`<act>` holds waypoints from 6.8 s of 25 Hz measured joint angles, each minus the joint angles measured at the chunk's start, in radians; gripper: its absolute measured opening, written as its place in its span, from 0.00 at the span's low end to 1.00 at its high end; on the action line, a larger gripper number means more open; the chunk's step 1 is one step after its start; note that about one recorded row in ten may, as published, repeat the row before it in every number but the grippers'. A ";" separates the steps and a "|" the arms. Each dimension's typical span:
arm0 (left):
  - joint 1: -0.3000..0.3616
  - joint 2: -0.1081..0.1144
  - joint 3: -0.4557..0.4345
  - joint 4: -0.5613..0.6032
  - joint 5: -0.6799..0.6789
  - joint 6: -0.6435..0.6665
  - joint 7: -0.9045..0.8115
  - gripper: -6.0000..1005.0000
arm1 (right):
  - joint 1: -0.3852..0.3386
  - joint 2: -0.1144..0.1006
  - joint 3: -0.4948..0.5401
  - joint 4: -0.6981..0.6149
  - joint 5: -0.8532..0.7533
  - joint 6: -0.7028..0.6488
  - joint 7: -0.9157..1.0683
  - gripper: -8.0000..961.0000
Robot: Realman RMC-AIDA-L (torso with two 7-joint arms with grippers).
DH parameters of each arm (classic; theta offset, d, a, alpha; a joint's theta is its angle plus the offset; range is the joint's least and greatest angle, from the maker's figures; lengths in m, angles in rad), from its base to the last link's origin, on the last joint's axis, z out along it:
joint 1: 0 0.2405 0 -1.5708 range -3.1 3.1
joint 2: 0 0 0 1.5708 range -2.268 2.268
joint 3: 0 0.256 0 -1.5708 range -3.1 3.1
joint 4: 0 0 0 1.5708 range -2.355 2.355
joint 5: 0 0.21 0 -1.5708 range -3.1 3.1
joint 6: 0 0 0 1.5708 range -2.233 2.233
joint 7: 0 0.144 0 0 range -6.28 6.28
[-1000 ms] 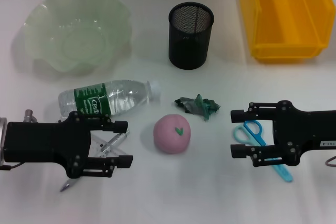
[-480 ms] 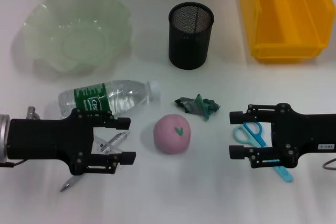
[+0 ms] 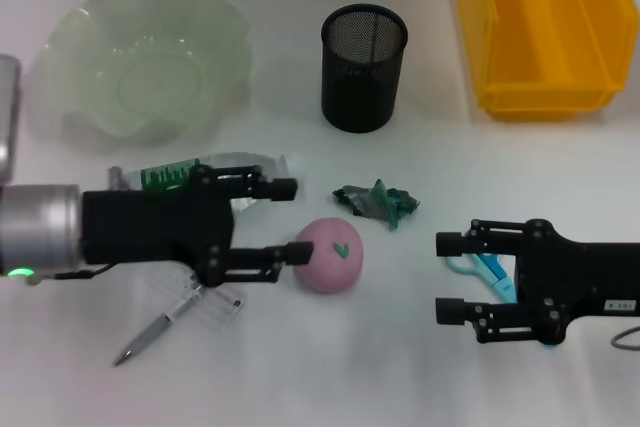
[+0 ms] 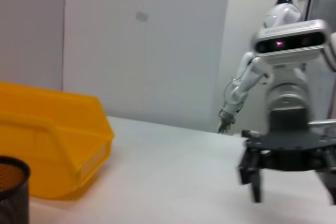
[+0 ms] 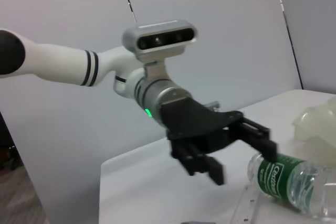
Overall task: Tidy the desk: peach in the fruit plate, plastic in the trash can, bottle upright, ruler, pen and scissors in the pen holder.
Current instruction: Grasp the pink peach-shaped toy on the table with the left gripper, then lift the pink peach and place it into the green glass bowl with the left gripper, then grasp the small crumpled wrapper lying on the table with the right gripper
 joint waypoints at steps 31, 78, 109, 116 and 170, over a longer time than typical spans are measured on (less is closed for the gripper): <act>-0.087 -0.013 0.140 -0.266 -0.078 -0.333 0.138 0.70 | -0.039 0.004 0.014 0.025 0.001 -0.007 -0.020 0.78; -0.065 -0.012 0.114 -0.131 -0.597 -0.791 0.237 0.08 | -0.004 0.002 0.024 0.149 0.039 0.028 -0.055 0.78; 0.016 0.001 0.135 -0.099 -0.594 -0.597 0.181 0.47 | -0.017 0.001 0.029 0.155 0.069 0.050 -0.060 0.78; 0.063 0.043 0.138 -0.007 -0.325 -0.135 0.012 0.47 | -0.053 -0.002 0.031 0.155 0.110 0.049 -0.104 0.78; 0.058 -0.001 0.127 0.021 -0.005 -0.058 -0.055 0.45 | 0.374 0.004 -0.512 -0.290 -0.414 0.478 0.843 0.77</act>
